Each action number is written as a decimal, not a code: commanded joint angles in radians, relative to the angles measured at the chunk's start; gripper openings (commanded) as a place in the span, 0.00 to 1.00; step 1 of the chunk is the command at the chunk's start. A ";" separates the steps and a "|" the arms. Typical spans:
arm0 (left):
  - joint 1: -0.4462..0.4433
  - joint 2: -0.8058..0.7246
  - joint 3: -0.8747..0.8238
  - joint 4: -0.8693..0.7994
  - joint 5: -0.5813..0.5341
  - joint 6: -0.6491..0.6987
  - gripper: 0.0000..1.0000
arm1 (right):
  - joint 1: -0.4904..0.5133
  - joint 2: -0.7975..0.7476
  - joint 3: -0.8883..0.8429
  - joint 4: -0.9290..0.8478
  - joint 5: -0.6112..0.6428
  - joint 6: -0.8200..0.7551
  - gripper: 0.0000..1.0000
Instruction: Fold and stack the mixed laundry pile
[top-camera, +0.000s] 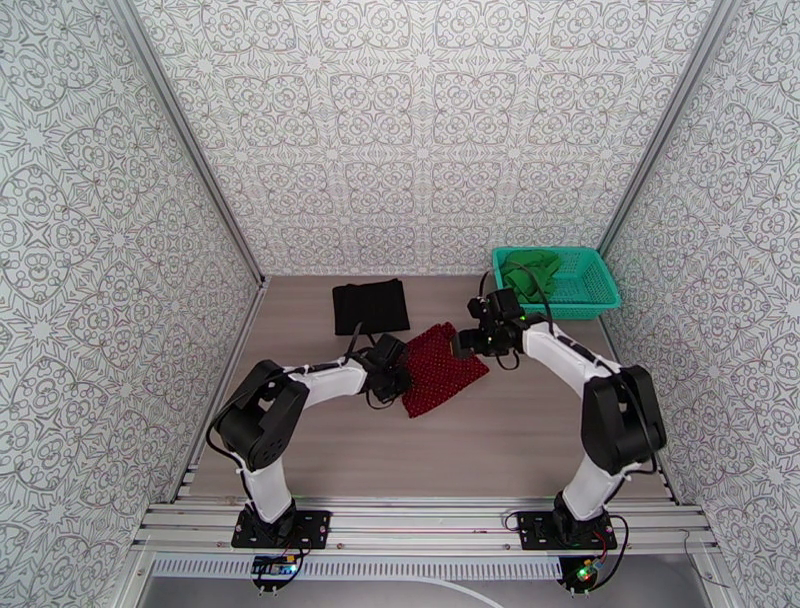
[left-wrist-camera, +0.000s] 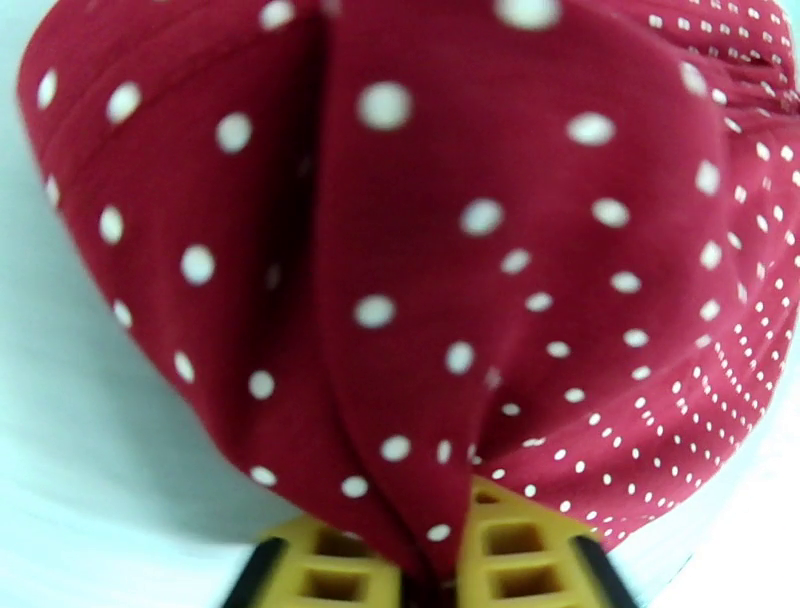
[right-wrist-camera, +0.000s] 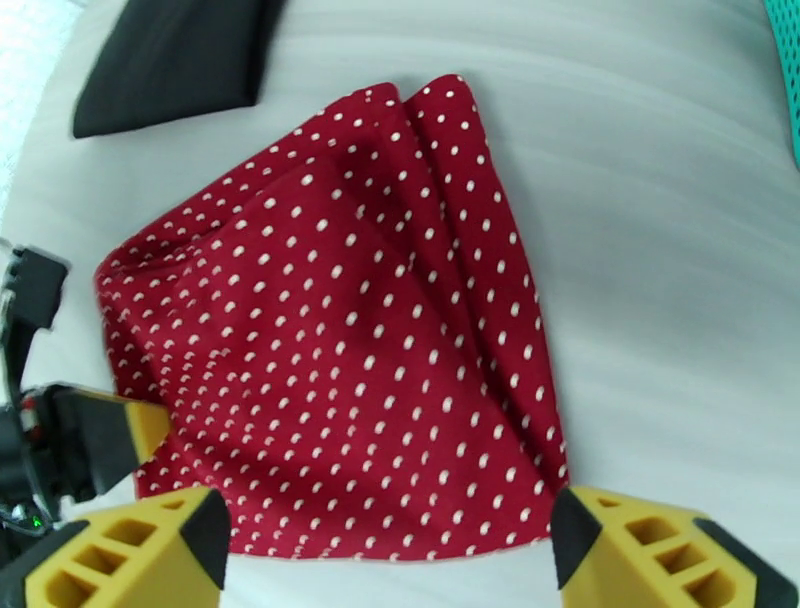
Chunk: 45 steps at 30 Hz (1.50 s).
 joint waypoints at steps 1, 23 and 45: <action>0.045 0.027 -0.012 0.009 -0.017 0.038 0.00 | -0.005 0.082 0.074 -0.112 0.031 -0.114 0.90; 0.145 0.038 0.049 -0.118 0.029 0.213 0.00 | -0.004 0.362 0.298 -0.207 -0.177 -0.147 0.90; 0.160 0.044 0.044 -0.115 0.027 0.235 0.00 | 0.071 0.500 0.355 -0.160 -0.204 -0.102 0.46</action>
